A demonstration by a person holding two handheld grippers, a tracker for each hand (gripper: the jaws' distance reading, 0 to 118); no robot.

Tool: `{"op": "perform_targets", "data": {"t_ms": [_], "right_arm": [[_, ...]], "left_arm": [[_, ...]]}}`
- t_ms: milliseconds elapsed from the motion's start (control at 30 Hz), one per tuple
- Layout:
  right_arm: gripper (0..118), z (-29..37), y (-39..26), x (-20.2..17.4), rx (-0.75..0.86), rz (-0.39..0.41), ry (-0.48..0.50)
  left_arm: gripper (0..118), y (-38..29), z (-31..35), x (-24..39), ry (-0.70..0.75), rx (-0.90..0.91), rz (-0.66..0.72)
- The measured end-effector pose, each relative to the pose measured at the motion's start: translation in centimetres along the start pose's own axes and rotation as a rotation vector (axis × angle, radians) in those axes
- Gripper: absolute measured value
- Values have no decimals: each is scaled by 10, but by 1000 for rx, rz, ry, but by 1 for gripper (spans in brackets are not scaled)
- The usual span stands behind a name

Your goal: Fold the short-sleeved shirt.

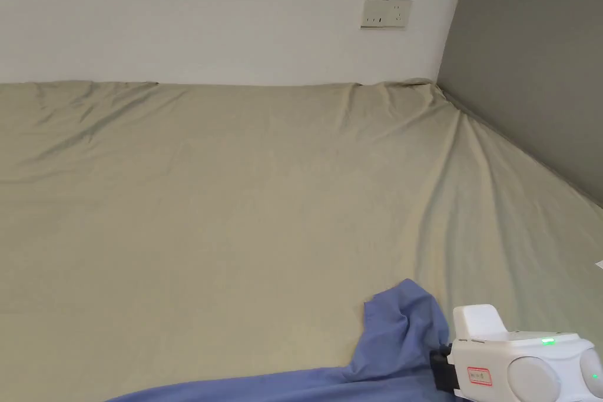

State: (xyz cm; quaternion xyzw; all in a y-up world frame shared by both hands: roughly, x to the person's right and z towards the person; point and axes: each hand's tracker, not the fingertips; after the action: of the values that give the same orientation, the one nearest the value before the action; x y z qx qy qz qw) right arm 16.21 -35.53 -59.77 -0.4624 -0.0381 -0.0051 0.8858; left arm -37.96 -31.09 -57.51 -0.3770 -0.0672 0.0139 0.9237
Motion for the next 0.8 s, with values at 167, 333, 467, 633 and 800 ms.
{"op": "perform_targets", "data": {"t_ms": [167,333,467,633,800], "right_arm": [[4,42,9,-12,51,11,31],[4,119,45,-10,219,-13,54],[4,189,76,-11,385,8,51],[4,271,121,-15,558,37,55],[4,323,186,-23,683,99,-59]], "left_arm": [[4,14,20,4,-7,38,14],[4,57,61,8,-35,120,32],[4,102,103,12,-83,215,32],[4,161,159,23,-25,362,-90],[4,228,197,31,61,467,-159]]}}
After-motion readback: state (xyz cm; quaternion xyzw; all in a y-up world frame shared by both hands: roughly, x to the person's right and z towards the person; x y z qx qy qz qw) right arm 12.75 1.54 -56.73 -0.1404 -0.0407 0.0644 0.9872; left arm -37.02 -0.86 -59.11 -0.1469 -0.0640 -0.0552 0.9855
